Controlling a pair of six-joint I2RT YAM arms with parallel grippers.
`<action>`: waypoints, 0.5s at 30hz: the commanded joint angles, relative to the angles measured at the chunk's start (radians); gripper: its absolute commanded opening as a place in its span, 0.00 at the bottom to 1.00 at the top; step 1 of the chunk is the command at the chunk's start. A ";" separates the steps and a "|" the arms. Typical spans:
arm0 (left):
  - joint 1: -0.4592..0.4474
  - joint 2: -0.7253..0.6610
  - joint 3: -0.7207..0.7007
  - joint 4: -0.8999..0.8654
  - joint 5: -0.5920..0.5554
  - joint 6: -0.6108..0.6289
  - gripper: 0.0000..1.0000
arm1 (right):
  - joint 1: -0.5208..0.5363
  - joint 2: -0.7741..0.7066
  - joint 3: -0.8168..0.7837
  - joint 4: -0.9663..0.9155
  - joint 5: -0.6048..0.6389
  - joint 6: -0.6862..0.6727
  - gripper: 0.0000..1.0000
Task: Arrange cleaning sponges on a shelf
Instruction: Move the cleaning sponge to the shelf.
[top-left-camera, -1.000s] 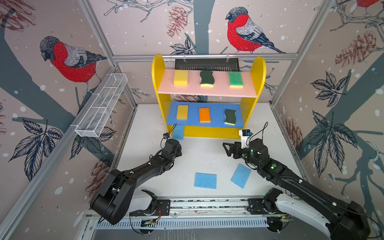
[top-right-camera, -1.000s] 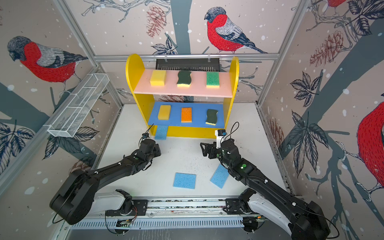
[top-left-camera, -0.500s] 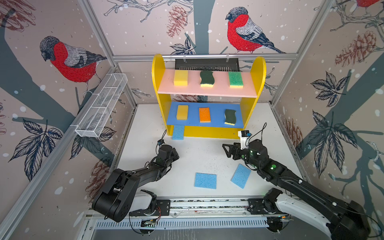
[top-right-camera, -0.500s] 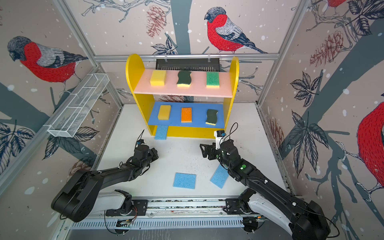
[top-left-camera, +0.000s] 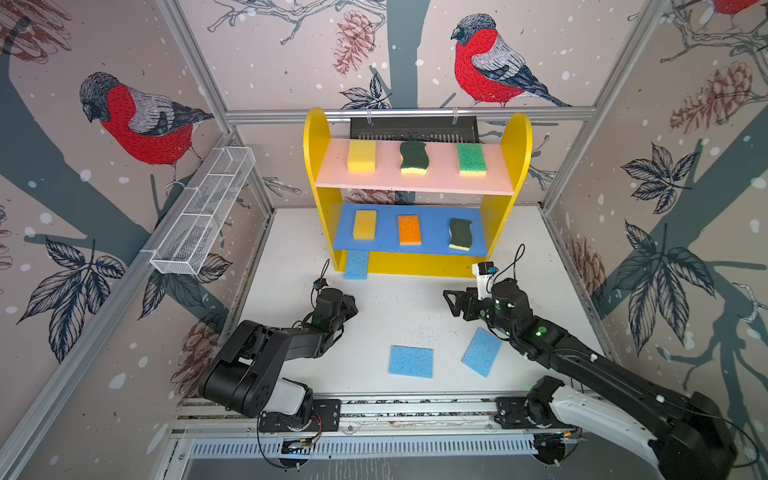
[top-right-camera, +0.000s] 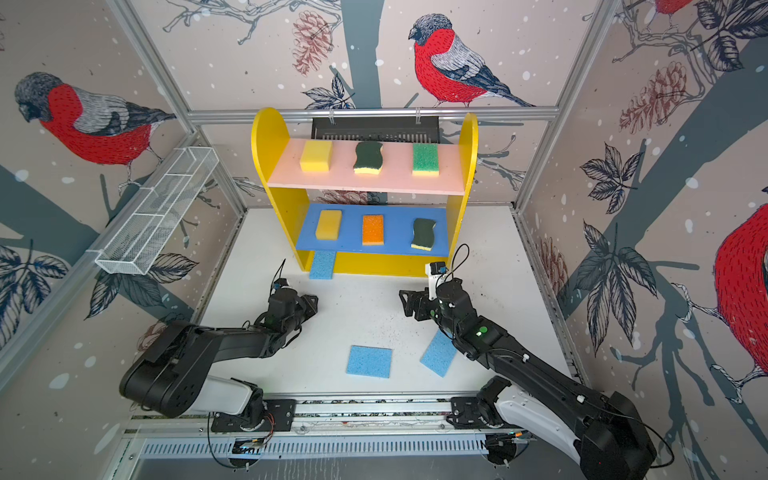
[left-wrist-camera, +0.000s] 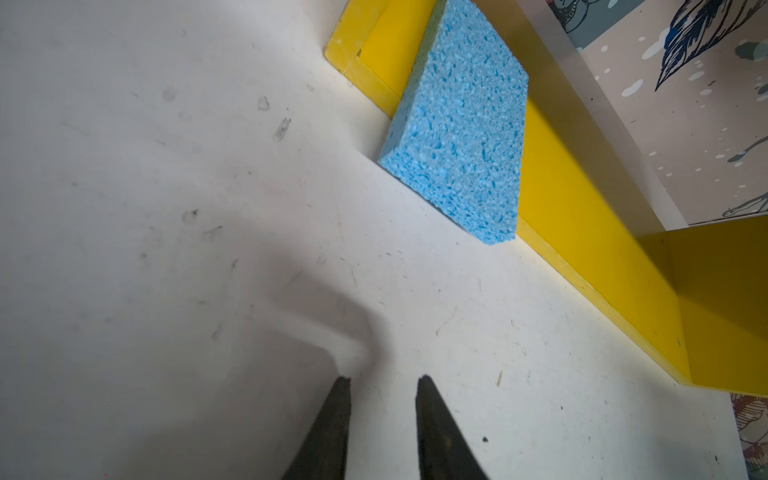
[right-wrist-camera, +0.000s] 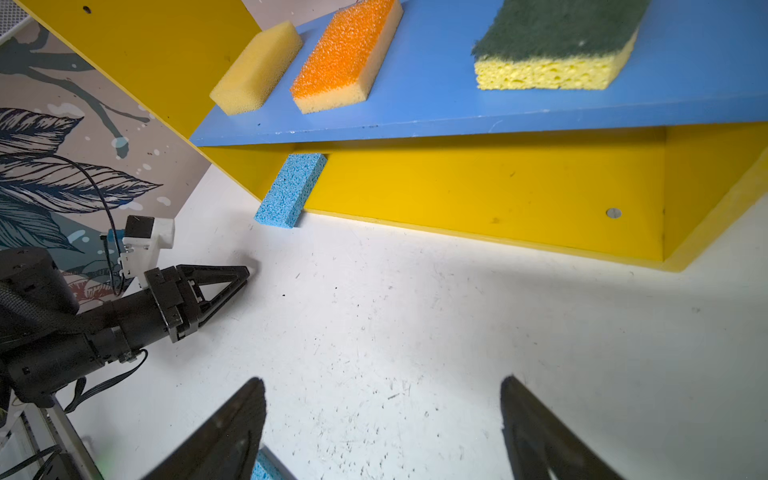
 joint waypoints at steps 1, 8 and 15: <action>0.007 0.029 -0.004 0.089 0.019 -0.011 0.28 | 0.001 0.008 0.005 0.027 0.011 -0.015 0.88; 0.032 0.135 -0.031 0.282 0.061 -0.051 0.25 | 0.000 0.025 0.005 0.031 0.011 -0.020 0.89; 0.087 0.279 -0.039 0.493 0.161 -0.088 0.25 | 0.001 0.040 0.011 0.036 0.021 -0.032 0.89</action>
